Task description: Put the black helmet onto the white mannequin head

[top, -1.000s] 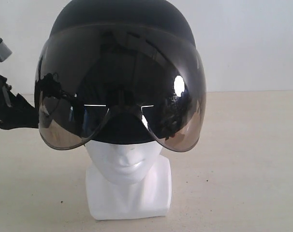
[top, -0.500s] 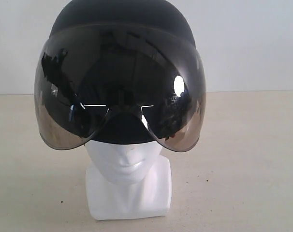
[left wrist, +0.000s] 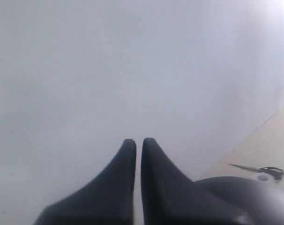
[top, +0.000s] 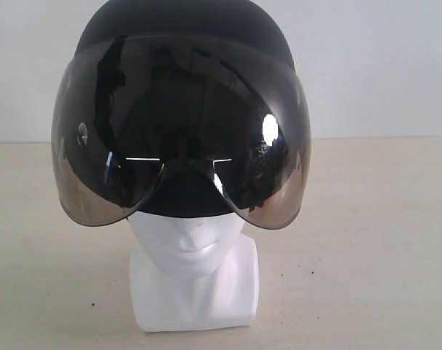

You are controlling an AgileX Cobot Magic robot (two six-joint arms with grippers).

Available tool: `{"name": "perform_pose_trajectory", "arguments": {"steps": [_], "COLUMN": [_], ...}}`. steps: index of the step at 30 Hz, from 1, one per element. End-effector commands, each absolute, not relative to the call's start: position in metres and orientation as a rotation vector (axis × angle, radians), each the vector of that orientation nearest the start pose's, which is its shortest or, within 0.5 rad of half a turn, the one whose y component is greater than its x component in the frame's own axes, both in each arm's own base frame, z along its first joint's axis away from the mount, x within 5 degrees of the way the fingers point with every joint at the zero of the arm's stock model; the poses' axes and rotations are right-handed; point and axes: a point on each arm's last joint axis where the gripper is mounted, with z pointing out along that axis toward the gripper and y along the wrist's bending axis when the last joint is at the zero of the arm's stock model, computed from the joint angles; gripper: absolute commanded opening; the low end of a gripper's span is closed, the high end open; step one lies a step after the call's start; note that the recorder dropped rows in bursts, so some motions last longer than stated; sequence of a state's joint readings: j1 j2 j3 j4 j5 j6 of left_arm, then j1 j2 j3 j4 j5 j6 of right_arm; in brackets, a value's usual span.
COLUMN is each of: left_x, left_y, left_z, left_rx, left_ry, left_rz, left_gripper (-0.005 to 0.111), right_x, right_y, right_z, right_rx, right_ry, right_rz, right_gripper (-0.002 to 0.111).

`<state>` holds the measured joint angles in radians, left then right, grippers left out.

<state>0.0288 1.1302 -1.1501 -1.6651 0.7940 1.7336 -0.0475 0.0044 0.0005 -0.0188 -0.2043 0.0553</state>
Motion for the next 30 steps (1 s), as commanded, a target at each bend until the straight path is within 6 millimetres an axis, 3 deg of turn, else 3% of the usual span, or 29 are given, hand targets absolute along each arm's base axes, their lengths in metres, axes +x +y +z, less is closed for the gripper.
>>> {"name": "perform_pose_trajectory", "arguments": {"steps": [1,10,16,20,23,27,30], "left_x": [0.243,0.266,0.281,0.293,0.302,0.313,0.32], "left_y": [-0.066,-0.076,-0.104,-0.111,-0.115,-0.121,-0.123], "left_z": [0.454,0.464,0.465,0.466,0.466,0.466,0.47], "left_rx": [0.734,0.784,0.944,0.979,1.014,1.051,1.018], "left_ry": [1.222,1.191,1.261,1.301,1.293,1.269,1.268], "left_rz": [-0.631,-0.764,-0.747,-0.754,-0.815,-0.957,-1.038], "left_gripper": [0.004,0.004,0.004,0.004,0.004,0.004,0.004], "right_x": [0.046,0.042,0.044,0.038,0.046,0.071,0.101], "right_y": [-0.002,-0.003,0.004,0.012,0.017,0.036,0.054], "right_z": [0.248,0.255,0.258,0.306,0.35,0.408,0.442], "right_rx": [0.15,0.22,0.158,0.024,-0.039,-0.218,-0.417], "right_ry": [1.07,0.975,1.066,1.08,1.102,1.183,1.399], "right_rz": [0.162,0.303,0.319,0.27,0.291,0.436,0.613], "right_gripper": [0.0,0.0,0.0,0.0,0.0,0.0,0.0]}}
